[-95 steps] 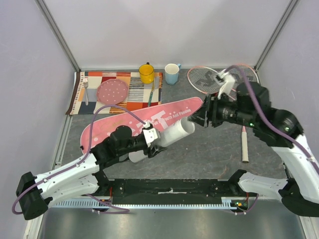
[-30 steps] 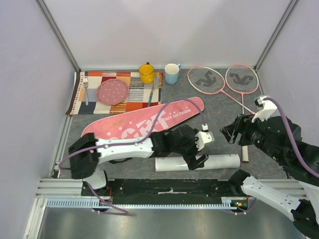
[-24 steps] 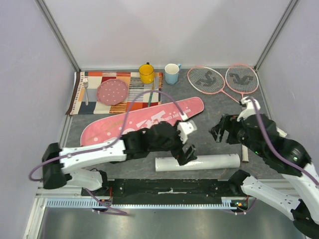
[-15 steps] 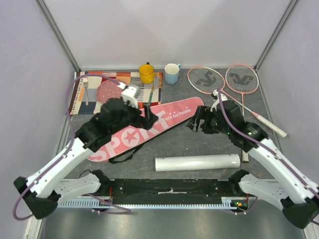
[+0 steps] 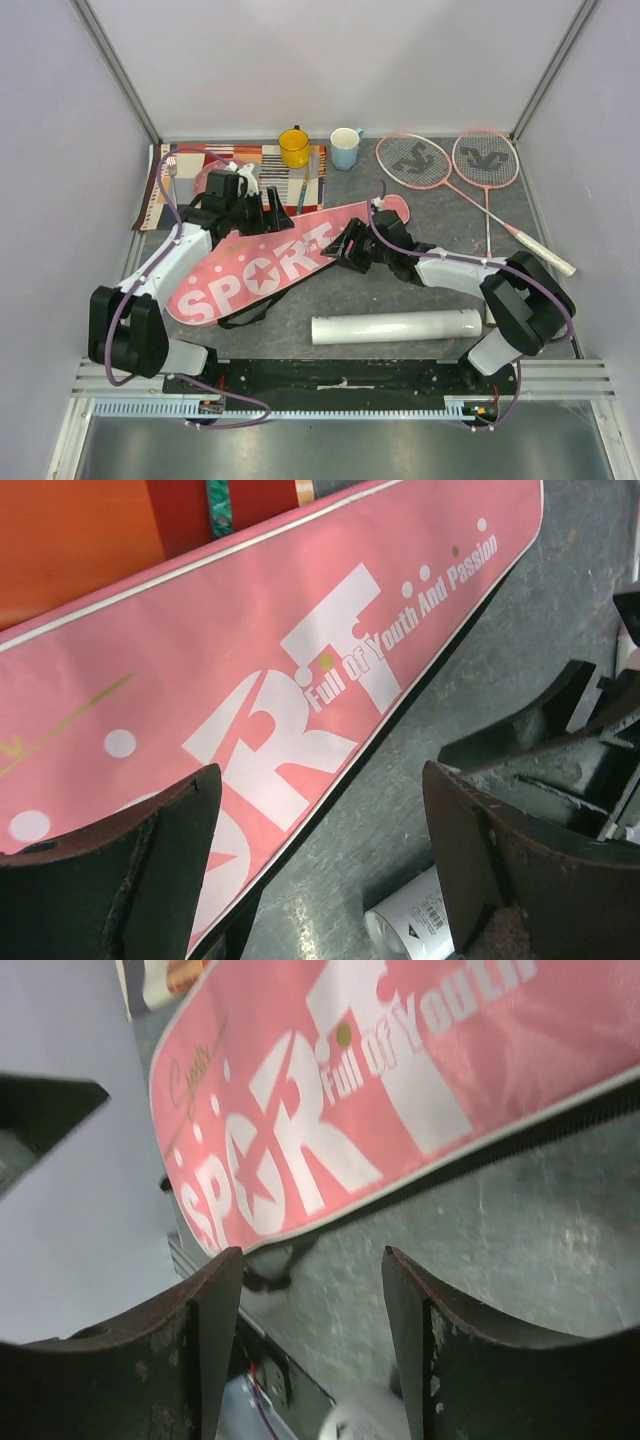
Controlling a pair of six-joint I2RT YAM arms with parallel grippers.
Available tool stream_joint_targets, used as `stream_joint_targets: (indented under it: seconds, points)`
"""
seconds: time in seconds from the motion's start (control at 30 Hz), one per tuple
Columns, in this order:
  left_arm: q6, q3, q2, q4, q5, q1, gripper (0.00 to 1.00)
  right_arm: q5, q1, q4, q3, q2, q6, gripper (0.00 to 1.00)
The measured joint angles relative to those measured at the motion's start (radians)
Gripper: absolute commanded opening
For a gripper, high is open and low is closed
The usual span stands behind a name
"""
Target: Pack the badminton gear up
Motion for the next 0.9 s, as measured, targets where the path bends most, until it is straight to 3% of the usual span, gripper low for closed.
stream_joint_targets:
  seconds: [0.17,0.3,0.5,0.6,0.9]
  points:
    - [-0.032,-0.058,0.01,0.109,0.029,0.0,0.84,0.091,0.019,0.127,-0.021,0.053,0.091,0.57]
    - [-0.038,-0.105,-0.011,0.168,0.029,0.0,0.79,0.145,0.037,0.195,-0.058,0.085,0.16,0.56]
    - [-0.037,-0.119,-0.043,0.193,0.039,-0.01,0.78,0.211,0.046,0.198,-0.08,0.092,0.2,0.56]
    - [-0.034,-0.126,-0.08,0.197,0.038,-0.026,0.8,0.224,0.045,0.199,-0.077,0.105,0.202,0.47]
    - [-0.011,-0.129,-0.101,0.201,0.027,-0.075,0.8,0.275,0.048,0.217,-0.073,0.153,0.224,0.49]
